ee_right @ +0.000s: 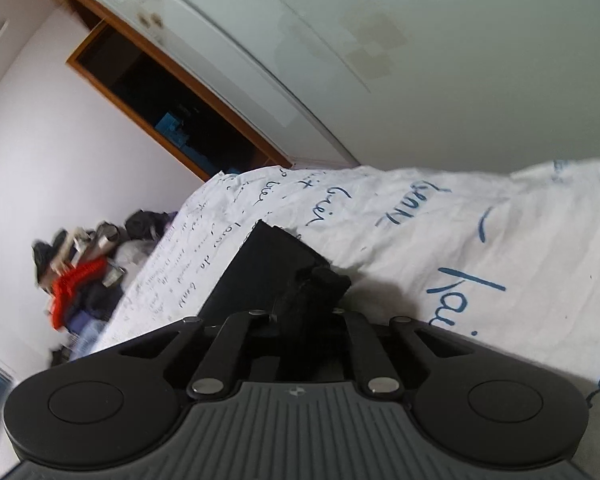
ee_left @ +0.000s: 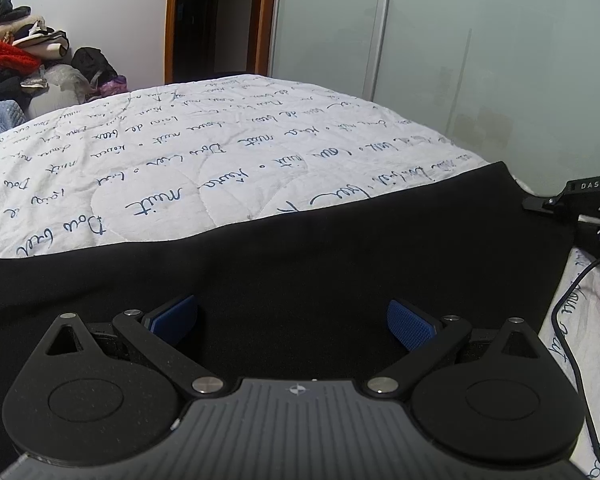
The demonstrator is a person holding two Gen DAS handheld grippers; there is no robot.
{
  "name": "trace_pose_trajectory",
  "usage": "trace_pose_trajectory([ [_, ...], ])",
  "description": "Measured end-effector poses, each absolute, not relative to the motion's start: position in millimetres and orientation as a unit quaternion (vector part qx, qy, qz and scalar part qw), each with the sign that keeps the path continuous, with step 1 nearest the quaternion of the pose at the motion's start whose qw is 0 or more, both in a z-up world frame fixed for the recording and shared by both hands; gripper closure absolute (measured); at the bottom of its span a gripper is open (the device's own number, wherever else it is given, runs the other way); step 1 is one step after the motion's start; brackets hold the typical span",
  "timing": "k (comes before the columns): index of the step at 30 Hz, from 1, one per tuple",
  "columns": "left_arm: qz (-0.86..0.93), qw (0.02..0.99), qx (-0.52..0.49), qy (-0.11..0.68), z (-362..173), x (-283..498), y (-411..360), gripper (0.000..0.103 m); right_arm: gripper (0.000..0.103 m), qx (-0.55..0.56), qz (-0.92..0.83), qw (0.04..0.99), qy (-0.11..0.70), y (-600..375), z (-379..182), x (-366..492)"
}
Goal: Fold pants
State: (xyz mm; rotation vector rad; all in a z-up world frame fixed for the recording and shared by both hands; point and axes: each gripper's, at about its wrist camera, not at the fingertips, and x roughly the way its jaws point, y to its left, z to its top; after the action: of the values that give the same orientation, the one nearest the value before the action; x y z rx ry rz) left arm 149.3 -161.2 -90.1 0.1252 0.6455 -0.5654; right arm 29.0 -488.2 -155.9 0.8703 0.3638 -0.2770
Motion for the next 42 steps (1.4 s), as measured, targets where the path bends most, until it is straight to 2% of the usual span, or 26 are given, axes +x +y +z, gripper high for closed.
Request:
trace_pose_trajectory([
  [3,-0.287,0.894,0.037,0.343,-72.4,153.2,-165.9,0.01,0.097,0.359,-0.136,0.907,0.172,-472.6,-145.3,30.2],
  [7,-0.35,0.855,-0.065,0.377,-27.9,175.9,-185.1,0.006,0.097,0.268,-0.136,0.939,0.165,-443.8,-134.5,32.8],
  [10,-0.373,0.825,-0.094,0.413,-3.6,200.9,-227.3,0.005,0.097,0.224,-0.132,0.952,0.163,-431.1,-129.3,34.0],
  [16,-0.426,0.779,-0.019,0.46,11.3,217.0,-345.8,0.005,0.097,0.226,-0.129,0.952,0.159,-430.4,-129.3,31.6],
  [22,-0.411,0.76,0.075,0.498,-12.0,211.4,-427.5,0.009,0.097,0.2,-0.117,0.96,0.156,-421.6,-126.6,33.9],
  [26,-0.371,0.766,0.119,0.512,-29.7,212.9,-442.5,0.033,0.097,0.202,-0.111,0.96,0.157,-422.4,-126.4,34.0],
  [28,-0.36,0.77,0.107,0.516,-31.8,218.8,-437.2,0.038,0.097,0.204,-0.108,0.96,0.158,-423.0,-126.5,34.4],
  [29,-0.358,0.77,0.107,0.517,-33.6,220.7,-435.0,0.048,0.097,0.205,-0.106,0.96,0.158,-423.1,-126.4,34.5],
  [30,-0.358,0.767,0.112,0.52,-36.0,223.1,-434.2,0.073,0.097,0.204,-0.105,0.961,0.158,-422.7,-126.2,34.6],
  [32,-0.359,0.766,0.119,0.519,-38.5,224.1,-430.8,0.094,0.097,0.202,-0.101,0.961,0.16,-421.8,-126.3,35.1],
  [42,-0.349,0.794,0.078,0.491,-28.1,215.9,-396.4,0.095,0.097,0.169,-0.083,0.97,0.155,-409.2,-119.8,33.1],
])
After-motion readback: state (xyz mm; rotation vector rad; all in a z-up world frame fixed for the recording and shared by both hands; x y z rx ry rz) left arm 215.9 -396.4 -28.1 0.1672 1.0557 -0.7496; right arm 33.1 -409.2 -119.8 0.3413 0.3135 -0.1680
